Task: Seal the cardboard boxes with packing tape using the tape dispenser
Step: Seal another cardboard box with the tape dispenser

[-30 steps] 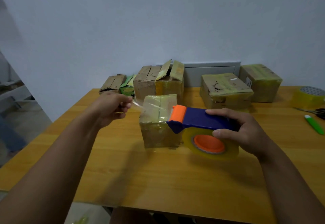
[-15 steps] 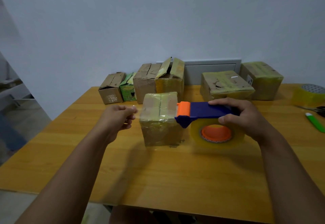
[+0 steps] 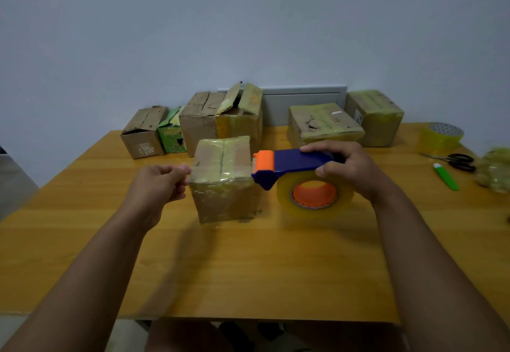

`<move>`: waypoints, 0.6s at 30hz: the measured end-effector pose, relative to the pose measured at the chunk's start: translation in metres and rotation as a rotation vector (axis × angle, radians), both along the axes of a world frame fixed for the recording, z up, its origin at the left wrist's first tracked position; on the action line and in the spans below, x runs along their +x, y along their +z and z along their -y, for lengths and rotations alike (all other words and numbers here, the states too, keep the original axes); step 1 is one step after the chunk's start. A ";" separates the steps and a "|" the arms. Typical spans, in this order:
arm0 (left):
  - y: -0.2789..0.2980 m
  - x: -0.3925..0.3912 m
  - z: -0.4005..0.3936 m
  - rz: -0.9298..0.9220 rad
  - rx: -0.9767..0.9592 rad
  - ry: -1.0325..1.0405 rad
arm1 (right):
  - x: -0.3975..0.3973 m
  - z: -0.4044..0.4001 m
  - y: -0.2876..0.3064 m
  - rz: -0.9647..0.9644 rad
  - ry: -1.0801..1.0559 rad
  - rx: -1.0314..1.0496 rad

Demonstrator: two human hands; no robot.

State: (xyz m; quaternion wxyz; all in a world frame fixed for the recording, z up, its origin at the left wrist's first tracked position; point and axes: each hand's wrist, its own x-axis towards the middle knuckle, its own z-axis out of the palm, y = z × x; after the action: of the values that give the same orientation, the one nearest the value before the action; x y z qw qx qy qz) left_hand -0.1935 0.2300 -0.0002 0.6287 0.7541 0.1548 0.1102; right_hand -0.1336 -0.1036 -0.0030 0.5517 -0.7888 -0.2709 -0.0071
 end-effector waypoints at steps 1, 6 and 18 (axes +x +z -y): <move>-0.001 0.000 0.000 0.006 0.011 0.001 | 0.001 0.000 0.002 0.005 0.000 -0.005; -0.008 -0.001 0.003 0.046 0.056 0.023 | 0.004 -0.002 0.012 0.030 -0.001 -0.033; -0.015 -0.001 0.007 0.088 0.143 0.105 | 0.011 0.000 0.015 0.040 0.009 -0.065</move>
State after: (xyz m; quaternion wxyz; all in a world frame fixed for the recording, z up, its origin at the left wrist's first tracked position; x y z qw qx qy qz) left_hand -0.1944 0.2231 -0.0154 0.5728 0.7823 0.1582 0.1869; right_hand -0.1221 -0.1040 0.0117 0.5204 -0.8047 -0.2856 -0.0119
